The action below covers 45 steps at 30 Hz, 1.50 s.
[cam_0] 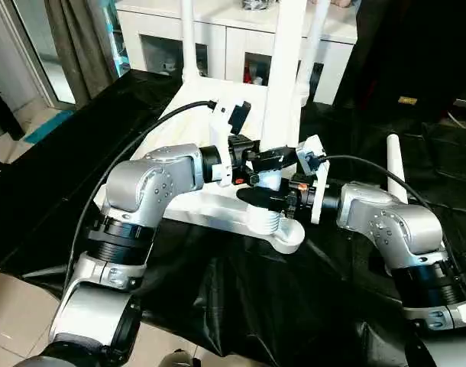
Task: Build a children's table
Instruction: Pick table leg, then move to table
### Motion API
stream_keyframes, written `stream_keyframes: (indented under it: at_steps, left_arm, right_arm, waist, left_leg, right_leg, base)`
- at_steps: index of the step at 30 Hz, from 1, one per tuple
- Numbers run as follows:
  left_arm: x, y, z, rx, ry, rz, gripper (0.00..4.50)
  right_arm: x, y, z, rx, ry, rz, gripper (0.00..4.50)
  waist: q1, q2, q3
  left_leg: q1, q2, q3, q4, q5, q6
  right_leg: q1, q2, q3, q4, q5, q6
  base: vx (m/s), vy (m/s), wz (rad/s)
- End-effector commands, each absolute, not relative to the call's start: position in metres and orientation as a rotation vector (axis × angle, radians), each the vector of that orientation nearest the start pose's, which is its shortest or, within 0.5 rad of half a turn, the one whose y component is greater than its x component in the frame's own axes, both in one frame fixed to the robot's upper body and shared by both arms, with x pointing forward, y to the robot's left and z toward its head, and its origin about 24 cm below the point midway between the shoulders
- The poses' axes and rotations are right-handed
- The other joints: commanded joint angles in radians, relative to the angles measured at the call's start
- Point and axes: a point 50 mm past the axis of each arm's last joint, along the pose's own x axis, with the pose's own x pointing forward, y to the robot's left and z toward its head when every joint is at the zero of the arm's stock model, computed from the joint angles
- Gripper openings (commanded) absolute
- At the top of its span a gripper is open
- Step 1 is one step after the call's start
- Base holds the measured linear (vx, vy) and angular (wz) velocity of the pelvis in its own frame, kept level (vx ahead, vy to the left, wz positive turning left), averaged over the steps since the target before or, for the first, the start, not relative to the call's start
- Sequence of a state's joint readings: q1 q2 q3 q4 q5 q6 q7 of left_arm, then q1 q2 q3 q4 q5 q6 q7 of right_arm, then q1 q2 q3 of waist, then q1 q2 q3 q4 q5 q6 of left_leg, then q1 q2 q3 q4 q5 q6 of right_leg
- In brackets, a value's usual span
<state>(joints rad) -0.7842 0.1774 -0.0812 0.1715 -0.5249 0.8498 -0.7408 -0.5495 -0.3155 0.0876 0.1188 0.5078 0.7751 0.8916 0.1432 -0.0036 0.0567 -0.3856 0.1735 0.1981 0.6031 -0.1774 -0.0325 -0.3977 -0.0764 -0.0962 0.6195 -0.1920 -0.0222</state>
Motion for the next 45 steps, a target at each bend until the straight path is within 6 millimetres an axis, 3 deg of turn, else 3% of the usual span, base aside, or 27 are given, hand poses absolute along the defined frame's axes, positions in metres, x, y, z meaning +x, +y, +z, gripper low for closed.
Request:
stream_keyframes:
  at_steps: [1, 2, 4, 7, 9, 10, 11, 14, 18, 20, 22, 23, 24, 25, 27, 28, 29, 34, 35, 37, 39, 40, 42, 43, 45]
  left_arm:
    - [0.326, 0.056, 0.178, -0.214, 0.216, -1.221, 2.28]
    - [0.326, 0.055, 0.179, -0.244, 0.215, -1.229, 2.63]
    - [0.326, 0.056, 0.180, -0.284, 0.201, -1.228, 2.65]
    - [0.325, 0.058, 0.182, -0.320, 0.156, -1.222, 3.03]
    - [0.326, 0.061, 0.183, -0.378, 0.099, -1.207, 3.06]
    - [0.328, 0.068, 0.186, -0.497, -0.007, -1.173, 3.05]
    - [0.329, 0.071, 0.188, -0.551, -0.050, -1.155, 3.05]
    - [0.335, 0.083, 0.189, -0.642, -0.142, -1.068, 3.05]
    - [0.334, 0.095, 0.182, -0.486, -0.145, -1.111, 3.05]
    - [0.329, 0.101, 0.175, -0.305, -0.105, -1.186, 3.05]
    - [0.328, 0.102, 0.172, -0.246, -0.091, -1.206, 3.05]
    - [0.326, 0.102, 0.168, -0.169, -0.064, -1.235, 3.05]
    - [0.323, 0.101, 0.158, -0.041, -0.022, -1.279, 3.05]
    - [0.323, 0.101, 0.158, -0.041, -0.022, -1.279, 3.05]
    - [0.316, 0.098, 0.129, 0.228, 0.103, -1.383, 3.05]
    - [0.315, 0.098, 0.127, 0.242, 0.112, -1.391, 3.05]
    - [0.312, 0.095, 0.112, 0.306, 0.165, -1.452, 3.05]
    - [0.314, 0.091, 0.093, 0.452, 0.220, -1.506, 3.05]
    - [0.316, 0.091, 0.088, 0.492, 0.236, -1.514, 2.69]
    - [0.317, 0.092, 0.086, 0.511, 0.247, -1.516, 2.64]
    - [0.321, 0.095, 0.079, 0.559, 0.275, -1.502, 2.53]
    - [0.323, 0.096, 0.078, 0.568, 0.279, -1.497, 2.26]
    - [0.329, 0.098, 0.076, 0.586, 0.286, -1.474, 2.23]
    - [0.332, 0.099, 0.075, 0.591, 0.290, -1.464, 2.24]
    - [0.336, 0.100, 0.076, 0.591, 0.294, -1.461, 1.84]
  right_arm:
    - [0.308, -0.113, 0.115, 0.224, 0.356, 1.137, 1.92]
    - [0.308, -0.113, 0.115, 0.225, 0.355, 1.136, 1.92]
    - [0.308, -0.113, 0.115, 0.230, 0.347, 1.132, 1.92]
    - [0.308, -0.113, 0.115, 0.240, 0.332, 1.124, 1.92]
    - [0.307, -0.113, 0.115, 0.253, 0.314, 1.118, 1.91]
    - [0.307, -0.113, 0.115, 0.266, 0.292, 1.104, 1.91]
    - [0.307, -0.113, 0.116, 0.271, 0.283, 1.098, 1.91]
    - [0.309, -0.115, 0.116, 0.292, 0.253, 1.050, 1.91]
    - [0.315, -0.125, 0.115, 0.295, 0.213, 0.946, 1.91]
    - [0.317, -0.135, 0.112, 0.265, 0.208, 0.878, 1.91]
    - [0.317, -0.138, 0.111, 0.261, 0.205, 0.859, 1.91]
    - [0.317, -0.141, 0.110, 0.239, 0.206, 0.836, 1.91]
    - [0.317, -0.145, 0.109, 0.208, 0.205, 0.813, 1.91]
    - [0.317, -0.145, 0.109, 0.208, 0.205, 0.813, 1.91]
    - [0.317, -0.152, 0.106, 0.156, 0.210, 0.761, 1.91]
    - [0.316, -0.152, 0.106, 0.153, 0.210, 0.758, 1.91]
    - [0.315, -0.155, 0.106, 0.125, 0.186, 0.746, 1.91]
    - [0.312, -0.158, 0.102, 0.087, 0.181, 0.718, 1.91]
    - [0.311, -0.159, 0.101, 0.086, 0.180, 0.711, 1.91]
    - [0.311, -0.160, 0.101, 0.090, 0.178, 0.705, 1.91]
    - [0.308, -0.160, 0.101, 0.093, 0.174, 0.701, 1.91]
    - [0.308, -0.160, 0.101, 0.092, 0.172, 0.701, 1.91]
    - [0.307, -0.160, 0.100, 0.096, 0.168, 0.702, 1.91]
    - [0.307, -0.160, 0.100, 0.097, 0.167, 0.702, 1.91]
    - [0.306, -0.160, 0.100, 0.098, 0.166, 0.705, 1.91]
  waist:
    - [0.000, -0.005, -0.080]
    - [-0.001, -0.006, -0.079]
    - [0.000, -0.003, -0.079]
    - [-0.001, -0.004, -0.080]
    - [-0.001, -0.003, -0.080]
    - [-0.001, -0.003, -0.081]
    - [0.002, 0.003, -0.080]
    - [-0.001, -0.003, -0.081]
    - [-0.005, -0.001, -0.077]
    - [-0.007, 0.003, -0.076]
    - [-0.008, 0.003, -0.076]
    - [-0.007, 0.006, -0.078]
    - [-0.006, 0.005, -0.077]
    - [-0.007, 0.005, -0.078]
    - [-0.005, 0.007, -0.075]
    - [-0.005, 0.010, -0.075]
    - [-0.009, 0.012, -0.075]
    - [-0.011, 0.015, -0.080]
    - [-0.013, 0.023, -0.078]
    - [-0.013, 0.021, -0.080]
    - [-0.015, 0.029, -0.079]
    - [-0.015, 0.032, -0.080]
    - [-0.017, 0.029, -0.081]
    - [-0.017, 0.032, -0.083]
    - [-0.017, 0.036, -0.083]
  left_leg:
    - [0.020, 0.063, -0.033, -0.059, -0.078, 0.020]
    - [0.020, 0.062, -0.032, -0.059, -0.080, 0.020]
    - [0.020, 0.062, -0.033, -0.058, -0.083, 0.019]
    - [0.020, 0.062, -0.033, -0.058, -0.086, 0.017]
    - [0.020, 0.063, -0.033, -0.058, -0.088, 0.020]
    - [0.020, 0.063, -0.034, -0.058, -0.085, 0.021]
    - [0.018, 0.063, -0.034, -0.056, -0.092, 0.020]
    - [0.018, 0.063, -0.035, -0.059, -0.107, 0.023]
    - [0.025, 0.063, -0.034, -0.065, -0.128, 0.009]
    - [0.027, 0.064, -0.035, -0.069, -0.133, -0.006]
    - [0.028, 0.065, -0.036, -0.070, -0.129, -0.010]
    - [0.030, 0.065, -0.033, -0.067, -0.126, -0.017]
    - [0.029, 0.065, -0.034, -0.068, -0.125, -0.015]
    - [0.028, 0.065, -0.034, -0.070, -0.125, -0.014]
    - [0.027, 0.065, -0.037, -0.071, -0.127, -0.012]
    - [0.028, 0.063, -0.036, -0.072, -0.133, -0.015]
    - [0.028, 0.063, -0.034, -0.071, -0.147, -0.023]
    - [0.028, 0.064, -0.035, -0.070, -0.165, -0.030]
    - [0.027, 0.063, -0.036, -0.070, -0.186, -0.030]
    - [0.027, 0.064, -0.037, -0.070, -0.188, -0.031]
    - [0.027, 0.061, -0.037, -0.069, -0.190, -0.023]
    - [0.028, 0.062, -0.036, -0.068, -0.194, -0.024]
    - [0.024, 0.060, -0.036, -0.066, -0.182, -0.012]
    - [0.024, 0.060, -0.036, -0.064, -0.175, -0.008]
    - [0.023, 0.061, -0.037, -0.064, -0.171, -0.003]
  right_leg:
    - [0.059, -0.090, 0.062, -0.062, -0.082, -0.193]
    - [0.059, -0.089, 0.062, -0.063, -0.084, -0.194]
    - [0.060, -0.091, 0.063, -0.064, -0.090, -0.195]
    - [0.060, -0.091, 0.062, -0.064, -0.085, -0.199]
    - [0.060, -0.090, 0.061, -0.064, -0.082, -0.199]
    - [0.060, -0.090, 0.062, -0.063, -0.078, -0.200]
    - [0.062, -0.096, 0.061, -0.067, -0.078, -0.210]
    - [0.062, -0.092, 0.060, -0.067, -0.076, -0.210]
    - [0.054, -0.088, 0.063, -0.075, -0.164, -0.157]
    - [0.051, -0.086, 0.064, -0.074, -0.181, -0.135]
    - [0.049, -0.085, 0.065, -0.074, -0.171, -0.128]
    - [0.049, -0.088, 0.065, -0.069, -0.136, -0.149]
    - [0.049, -0.088, 0.065, -0.071, -0.134, -0.150]
    - [0.050, -0.085, 0.066, -0.067, -0.134, -0.139]
    - [0.050, -0.088, 0.067, -0.074, -0.147, -0.128]
    - [0.049, -0.087, 0.068, -0.074, -0.158, -0.120]
    - [0.048, -0.089, 0.069, -0.078, -0.166, -0.114]
    - [0.053, -0.091, 0.067, -0.072, -0.142, -0.142]
    - [0.052, -0.090, 0.066, -0.077, -0.151, -0.145]
    - [0.056, -0.094, 0.066, -0.072, -0.142, -0.158]
    - [0.054, -0.090, 0.066, -0.075, -0.142, -0.161]
    - [0.054, -0.090, 0.066, -0.075, -0.142, -0.161]
    - [0.057, -0.091, 0.065, -0.074, -0.126, -0.167]
    - [0.057, -0.092, 0.064, -0.073, -0.118, -0.175]
    - [0.058, -0.092, 0.063, -0.072, -0.113, -0.181]
  base:
    - [0.000, 0.000, 0.00]
    - [0.000, 0.000, 0.00]
    - [0.000, 0.000, 0.00]
    - [0.000, 0.000, 0.00]
    - [0.000, 0.000, 0.00]
    - [0.000, 0.000, 0.00]
    - [0.000, 0.000, 0.00]
    - [0.000, 0.000, 0.00]
    - [0.000, 0.000, 0.00]
    - [0.000, 0.000, 0.00]
    - [0.000, 0.000, 0.00]
    - [0.000, 0.000, 0.00]
    - [0.000, 0.000, 0.00]
    - [0.000, 0.000, 0.00]
    - [0.000, 0.000, 0.00]
    - [0.000, 0.000, 0.00]
    - [0.000, 0.000, 0.00]
    - [0.000, 0.000, 0.00]
    - [0.000, 0.000, 0.00]
    - [0.000, 0.000, 0.00]
    - [0.000, 0.000, 0.00]
    - [0.000, 0.000, 0.00]
    - [0.000, 0.000, 0.00]
    - [0.000, 0.000, 0.00]
    - [0.000, 0.000, 0.00]
